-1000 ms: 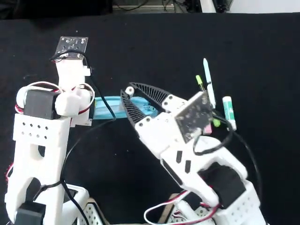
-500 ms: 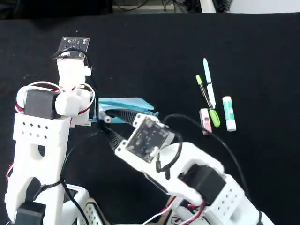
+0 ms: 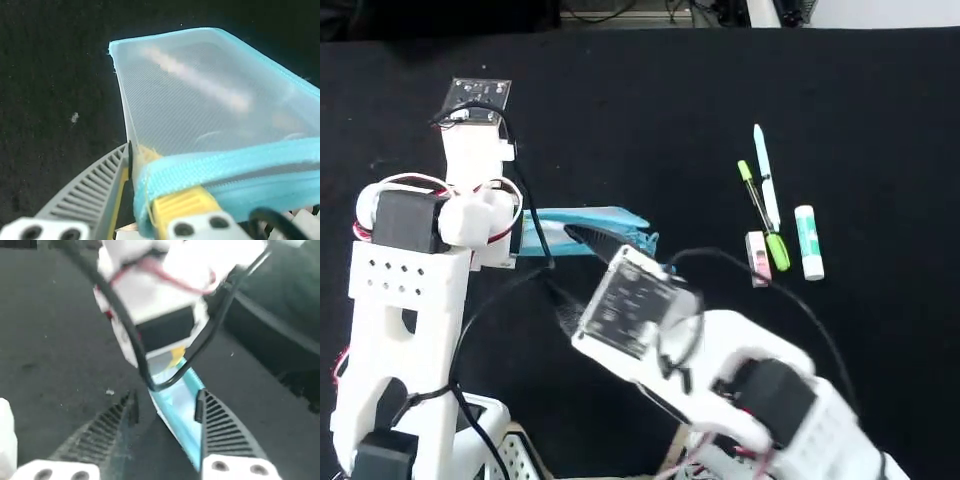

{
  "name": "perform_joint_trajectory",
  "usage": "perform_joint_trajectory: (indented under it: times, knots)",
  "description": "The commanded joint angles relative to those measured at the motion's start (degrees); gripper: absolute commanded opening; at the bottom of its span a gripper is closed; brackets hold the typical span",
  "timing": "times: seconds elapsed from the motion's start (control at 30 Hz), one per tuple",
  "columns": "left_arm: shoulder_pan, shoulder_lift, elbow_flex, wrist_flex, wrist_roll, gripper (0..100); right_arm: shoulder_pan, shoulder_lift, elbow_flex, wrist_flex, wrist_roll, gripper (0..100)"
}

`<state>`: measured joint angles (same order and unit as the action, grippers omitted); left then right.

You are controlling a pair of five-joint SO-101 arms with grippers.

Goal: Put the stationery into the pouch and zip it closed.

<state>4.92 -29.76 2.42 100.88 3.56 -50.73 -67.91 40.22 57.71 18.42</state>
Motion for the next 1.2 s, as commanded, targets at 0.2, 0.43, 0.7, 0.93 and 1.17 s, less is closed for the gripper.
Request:
perform_joint_trajectory:
  times: [0.2, 0.43, 0.7, 0.93, 1.17]
  knots:
    - [1.1, 0.35, 0.04, -0.09, -0.35, 3, 25.93, -0.4, -24.31, 19.87, 0.88, 8.7]
    - [1.27, 0.35, -0.31, -0.18, -0.35, 3, 48.35, -0.31, -11.91, 19.87, 0.88, 9.0]
    - [1.1, 0.35, 0.04, -0.18, -0.26, 3, 55.03, 0.13, 2.59, 11.34, 0.88, 9.4]
    - [1.36, 0.35, 0.04, -0.18, -0.26, 3, 55.21, 16.57, -2.77, 10.55, 0.53, 12.8]
    - [1.36, 0.88, 0.13, -0.18, -0.09, 3, 55.12, 44.09, -19.65, 10.55, 0.88, 12.8]
